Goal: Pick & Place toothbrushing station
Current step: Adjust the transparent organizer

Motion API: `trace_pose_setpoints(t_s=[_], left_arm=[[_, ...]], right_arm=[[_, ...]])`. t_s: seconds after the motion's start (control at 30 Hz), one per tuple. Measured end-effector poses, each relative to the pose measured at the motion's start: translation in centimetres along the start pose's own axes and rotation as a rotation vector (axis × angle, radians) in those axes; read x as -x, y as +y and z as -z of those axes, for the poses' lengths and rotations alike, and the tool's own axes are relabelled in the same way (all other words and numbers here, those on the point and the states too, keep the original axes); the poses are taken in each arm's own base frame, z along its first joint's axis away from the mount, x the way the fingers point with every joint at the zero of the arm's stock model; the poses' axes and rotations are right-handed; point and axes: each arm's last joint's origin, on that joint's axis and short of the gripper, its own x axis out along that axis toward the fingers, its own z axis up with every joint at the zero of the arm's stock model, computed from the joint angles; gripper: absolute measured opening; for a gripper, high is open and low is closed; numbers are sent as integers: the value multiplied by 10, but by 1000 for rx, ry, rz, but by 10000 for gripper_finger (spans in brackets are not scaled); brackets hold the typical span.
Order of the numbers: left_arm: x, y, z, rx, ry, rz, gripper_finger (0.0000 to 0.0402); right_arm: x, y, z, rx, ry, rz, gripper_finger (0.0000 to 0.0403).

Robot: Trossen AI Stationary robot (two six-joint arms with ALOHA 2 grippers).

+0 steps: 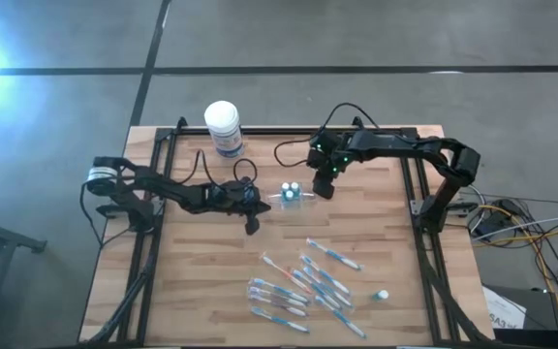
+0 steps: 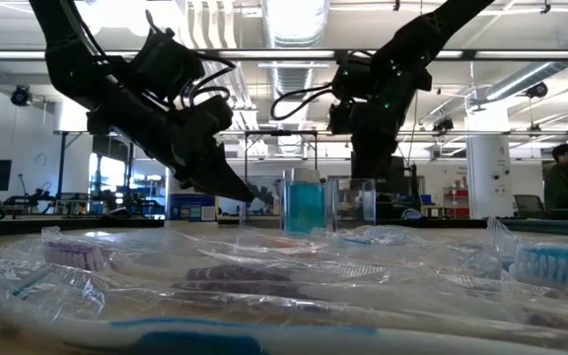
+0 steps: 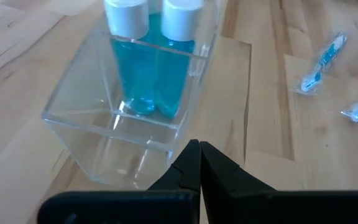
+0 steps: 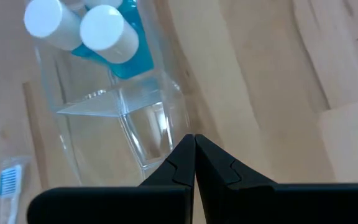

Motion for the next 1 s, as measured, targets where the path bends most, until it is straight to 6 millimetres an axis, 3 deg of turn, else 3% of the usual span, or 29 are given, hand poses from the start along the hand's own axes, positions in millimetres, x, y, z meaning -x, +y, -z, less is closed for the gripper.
trace_pose_setpoints(t_s=[1.0], left_arm=[[0, 1, 2, 0, 16, -4, 2]], right_arm=[[0, 4, 3, -3, 33, -33, 8]])
